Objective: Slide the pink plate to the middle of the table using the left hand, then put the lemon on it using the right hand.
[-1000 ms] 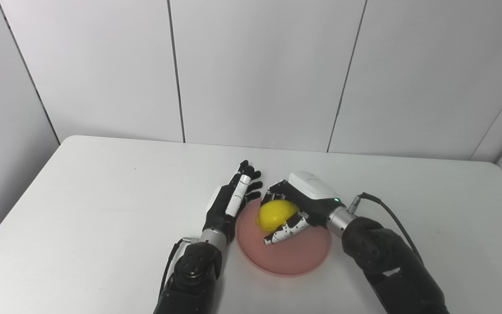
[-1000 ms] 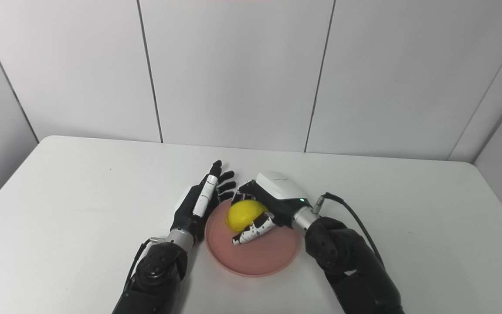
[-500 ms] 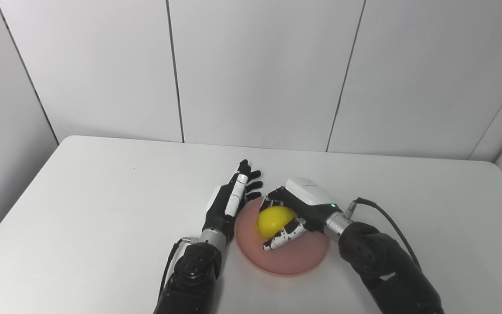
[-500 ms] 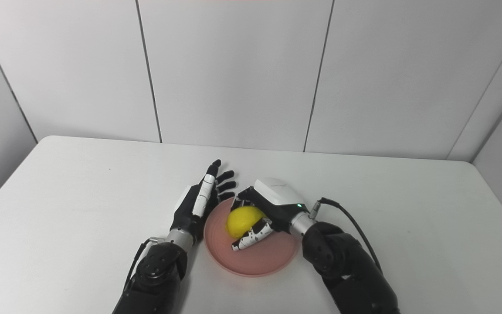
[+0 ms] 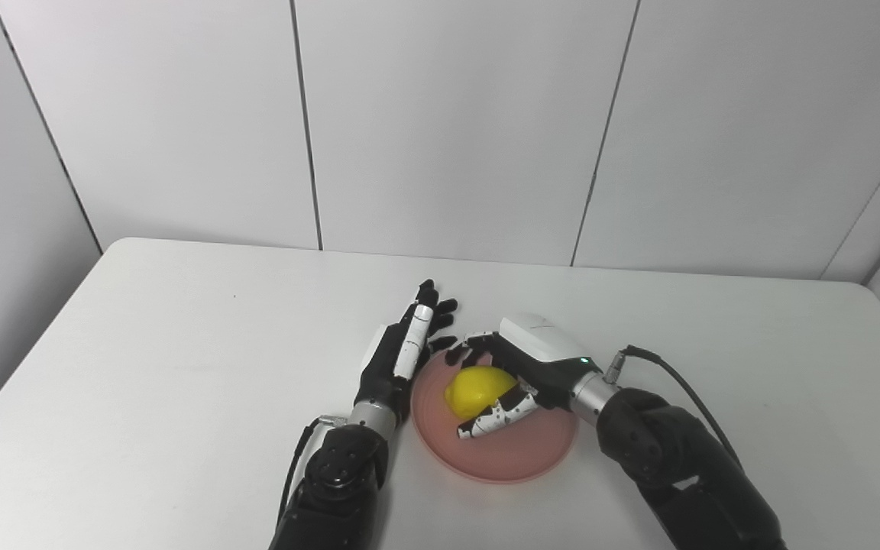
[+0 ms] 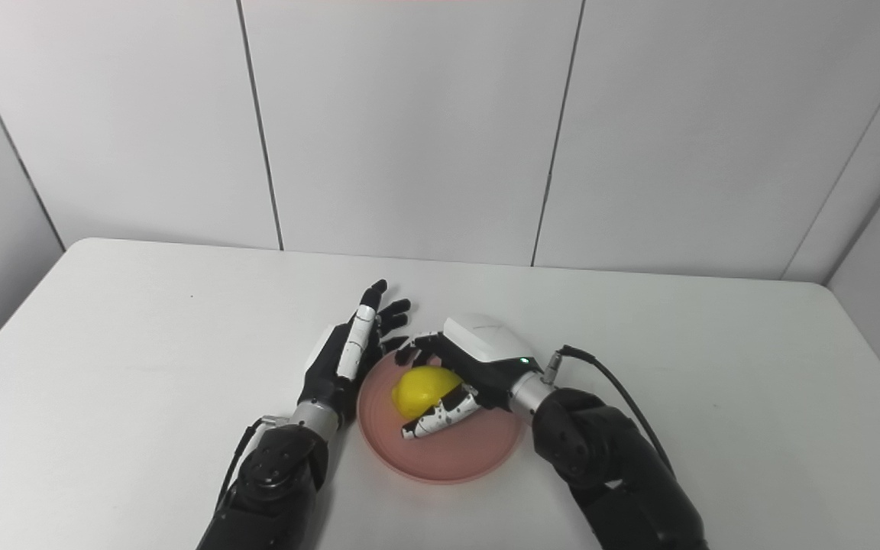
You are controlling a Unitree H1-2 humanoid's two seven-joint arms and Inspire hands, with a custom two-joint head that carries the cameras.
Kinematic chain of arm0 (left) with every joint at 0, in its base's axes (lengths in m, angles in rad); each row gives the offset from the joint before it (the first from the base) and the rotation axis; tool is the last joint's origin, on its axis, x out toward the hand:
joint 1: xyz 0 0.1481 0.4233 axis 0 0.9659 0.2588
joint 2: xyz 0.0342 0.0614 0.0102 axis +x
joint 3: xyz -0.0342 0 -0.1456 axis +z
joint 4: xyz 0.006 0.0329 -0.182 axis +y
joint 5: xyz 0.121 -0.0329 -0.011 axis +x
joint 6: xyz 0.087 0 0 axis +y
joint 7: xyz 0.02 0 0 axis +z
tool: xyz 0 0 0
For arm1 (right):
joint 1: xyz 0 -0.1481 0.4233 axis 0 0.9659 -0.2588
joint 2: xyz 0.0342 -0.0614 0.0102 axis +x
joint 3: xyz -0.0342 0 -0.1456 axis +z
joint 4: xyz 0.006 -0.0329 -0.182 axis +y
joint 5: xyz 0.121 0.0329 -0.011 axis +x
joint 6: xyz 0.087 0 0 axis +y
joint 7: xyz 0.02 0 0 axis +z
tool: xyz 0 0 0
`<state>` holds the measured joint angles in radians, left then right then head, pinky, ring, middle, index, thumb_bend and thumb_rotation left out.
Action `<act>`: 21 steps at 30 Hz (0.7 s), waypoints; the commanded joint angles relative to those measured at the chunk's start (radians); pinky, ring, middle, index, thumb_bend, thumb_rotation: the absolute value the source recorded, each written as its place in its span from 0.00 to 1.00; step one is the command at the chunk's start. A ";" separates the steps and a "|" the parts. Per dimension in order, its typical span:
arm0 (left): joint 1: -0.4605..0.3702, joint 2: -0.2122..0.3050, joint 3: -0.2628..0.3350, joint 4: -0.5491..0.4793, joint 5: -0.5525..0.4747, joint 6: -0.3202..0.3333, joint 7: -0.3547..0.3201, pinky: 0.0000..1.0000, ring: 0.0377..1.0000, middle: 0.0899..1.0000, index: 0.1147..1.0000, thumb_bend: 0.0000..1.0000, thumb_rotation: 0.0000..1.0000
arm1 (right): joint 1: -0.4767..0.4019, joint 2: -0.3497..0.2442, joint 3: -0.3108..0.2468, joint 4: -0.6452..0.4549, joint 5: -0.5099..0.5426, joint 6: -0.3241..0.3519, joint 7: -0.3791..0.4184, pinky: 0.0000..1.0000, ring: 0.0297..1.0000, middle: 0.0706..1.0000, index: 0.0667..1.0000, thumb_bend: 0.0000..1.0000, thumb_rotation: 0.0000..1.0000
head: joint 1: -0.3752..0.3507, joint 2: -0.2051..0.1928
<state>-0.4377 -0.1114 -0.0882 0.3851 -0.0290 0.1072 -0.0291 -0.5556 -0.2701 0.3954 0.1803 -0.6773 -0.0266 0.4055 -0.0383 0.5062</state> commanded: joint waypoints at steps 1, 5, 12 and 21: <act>0.043 0.004 -0.005 0.056 0.007 0.073 -0.010 0.84 0.90 0.87 1.00 0.79 0.98 | -0.033 -0.014 -0.002 -0.030 0.015 0.021 0.022 0.55 0.61 0.66 0.71 1.00 0.42 | 0.000 0.002; 0.042 0.005 -0.007 0.056 0.011 0.079 -0.008 0.85 0.91 0.88 1.00 0.80 0.98 | -0.040 -0.021 -0.005 -0.041 0.018 0.015 0.033 0.55 0.62 0.66 0.72 1.00 0.49 | 0.000 0.002; 0.036 0.006 -0.007 0.066 0.005 0.070 -0.018 0.86 0.98 0.97 1.00 0.81 0.96 | -0.061 -0.036 -0.026 -0.126 0.048 0.027 0.079 0.54 0.62 0.66 0.73 1.00 0.56 | -0.002 0.001; 0.035 0.005 -0.001 0.059 0.005 0.066 -0.018 0.84 0.85 0.90 1.00 0.82 0.98 | -0.075 -0.060 -0.092 -0.216 0.127 0.039 0.111 0.54 0.62 0.66 0.73 1.00 0.58 | -0.002 0.001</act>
<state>-0.4440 -0.1111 -0.0852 0.3937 -0.0316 0.1070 -0.0449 -0.5794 -0.3172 0.3242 -0.0051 -0.5684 -0.0122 0.5182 -0.0414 0.5062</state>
